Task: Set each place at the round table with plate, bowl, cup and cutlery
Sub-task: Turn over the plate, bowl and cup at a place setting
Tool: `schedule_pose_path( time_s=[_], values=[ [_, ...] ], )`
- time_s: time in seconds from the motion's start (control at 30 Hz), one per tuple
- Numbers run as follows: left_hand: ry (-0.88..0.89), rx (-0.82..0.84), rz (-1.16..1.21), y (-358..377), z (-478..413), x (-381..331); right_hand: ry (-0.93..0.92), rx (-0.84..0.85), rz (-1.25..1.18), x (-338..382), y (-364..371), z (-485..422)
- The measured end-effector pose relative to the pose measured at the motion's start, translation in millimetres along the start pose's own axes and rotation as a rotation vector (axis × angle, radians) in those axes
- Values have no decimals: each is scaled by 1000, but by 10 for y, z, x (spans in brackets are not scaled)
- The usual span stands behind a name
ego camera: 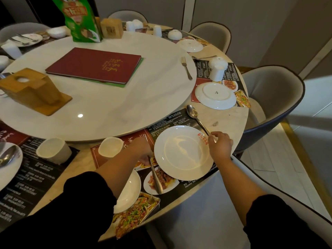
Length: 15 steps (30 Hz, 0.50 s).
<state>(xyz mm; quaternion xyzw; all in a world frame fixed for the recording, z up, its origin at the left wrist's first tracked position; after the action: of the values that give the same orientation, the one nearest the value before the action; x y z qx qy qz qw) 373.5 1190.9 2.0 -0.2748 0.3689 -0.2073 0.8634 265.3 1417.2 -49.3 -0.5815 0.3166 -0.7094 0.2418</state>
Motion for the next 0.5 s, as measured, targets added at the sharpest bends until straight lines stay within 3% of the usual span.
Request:
schedule_pose_path(
  time_s=[0.1, 0.2, 0.3, 0.37, 0.5],
  values=[
    [-36, 20, 110, -1, -79, 42, -13, 7, 51, 64, 33, -208],
    [27, 51, 27, -73, 2, -14, -22, 27, 94, 143, 88, -405],
    [43, -125, 191, -104, -10, -16, 27, 76, 95, 210, 166, -561],
    [67, -171, 148, -143, -27, -39, 56, 98, 95, 246, 230, -630],
    [115, -179, 328, -156, -1, -211, 82, 105, 89, 294, 347, -720]
  ],
)
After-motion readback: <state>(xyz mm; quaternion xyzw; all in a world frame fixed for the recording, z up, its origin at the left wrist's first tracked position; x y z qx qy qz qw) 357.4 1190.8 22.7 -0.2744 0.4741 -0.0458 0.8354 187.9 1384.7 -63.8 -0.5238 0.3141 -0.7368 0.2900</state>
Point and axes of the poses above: each hand's wrist, its own z-axis away from the middle knuckle, its own y-axis out of the palm, x = y × z, the point moved 1 cm from there along -z, towards the middle knuckle, and after that the axes turned 10 degrees about y, right-handed, at the moved point
